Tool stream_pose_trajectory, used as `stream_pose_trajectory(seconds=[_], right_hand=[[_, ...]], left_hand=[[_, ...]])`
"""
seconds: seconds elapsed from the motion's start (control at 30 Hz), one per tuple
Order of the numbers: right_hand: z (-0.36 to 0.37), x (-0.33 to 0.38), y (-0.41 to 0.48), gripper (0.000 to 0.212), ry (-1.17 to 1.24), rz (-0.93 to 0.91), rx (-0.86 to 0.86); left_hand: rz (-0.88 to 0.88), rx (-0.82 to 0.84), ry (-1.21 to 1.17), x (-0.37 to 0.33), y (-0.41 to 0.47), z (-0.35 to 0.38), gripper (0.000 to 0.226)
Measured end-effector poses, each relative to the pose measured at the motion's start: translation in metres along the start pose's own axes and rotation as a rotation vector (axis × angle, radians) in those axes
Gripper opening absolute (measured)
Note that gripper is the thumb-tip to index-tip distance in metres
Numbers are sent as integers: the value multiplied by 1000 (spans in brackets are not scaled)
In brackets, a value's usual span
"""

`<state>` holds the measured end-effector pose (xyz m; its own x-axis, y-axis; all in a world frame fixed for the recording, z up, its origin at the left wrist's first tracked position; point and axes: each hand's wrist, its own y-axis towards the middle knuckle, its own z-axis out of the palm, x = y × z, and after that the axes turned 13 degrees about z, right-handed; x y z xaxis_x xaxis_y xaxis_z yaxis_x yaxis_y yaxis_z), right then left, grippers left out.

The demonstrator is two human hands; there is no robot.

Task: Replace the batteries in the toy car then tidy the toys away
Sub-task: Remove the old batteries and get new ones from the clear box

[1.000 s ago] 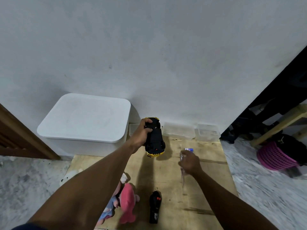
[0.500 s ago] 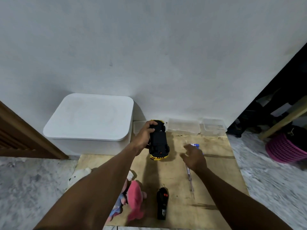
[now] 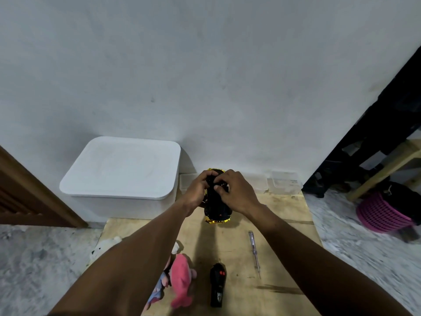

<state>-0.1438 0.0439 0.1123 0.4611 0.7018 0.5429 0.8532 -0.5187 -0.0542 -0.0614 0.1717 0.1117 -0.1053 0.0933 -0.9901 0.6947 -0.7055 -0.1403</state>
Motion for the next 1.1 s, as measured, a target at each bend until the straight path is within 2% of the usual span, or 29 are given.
stream_pose_trajectory(seconds=[0.1,0.23,0.37,0.47,0.6,0.73,0.8,1.0,1.07,1.1], right_hand=[[-3,-1,0,12,117,-9,44],[-10,-7,-4,14,241,-27,142],[-19,-25,-4,9,524,77,4],[-16,-59,-3,9,576,235,-112],[19,-108,-18,8,373,368,-33],[62,-138,-40,21,43,296,257],[76,-143,-49,20,-65,270,327],[86,-144,-54,15,-376,166,287],[86,-143,-52,17,-370,184,239],[84,-139,-50,18,-292,211,189]], left_hand=[[-17,-29,-6,2,-2,-3,48],[-37,-39,0,5,-5,-5,47],[-48,-56,-6,9,-6,-5,50],[-64,-69,-22,11,-6,-7,51],[-89,-87,-29,20,-3,-13,53],[-112,-89,-14,31,-3,-14,52],[-115,-85,-6,36,-2,-13,52],[-130,-87,12,46,2,-15,54],[-129,-88,13,46,3,-16,54],[-126,-88,15,45,3,-16,54]])
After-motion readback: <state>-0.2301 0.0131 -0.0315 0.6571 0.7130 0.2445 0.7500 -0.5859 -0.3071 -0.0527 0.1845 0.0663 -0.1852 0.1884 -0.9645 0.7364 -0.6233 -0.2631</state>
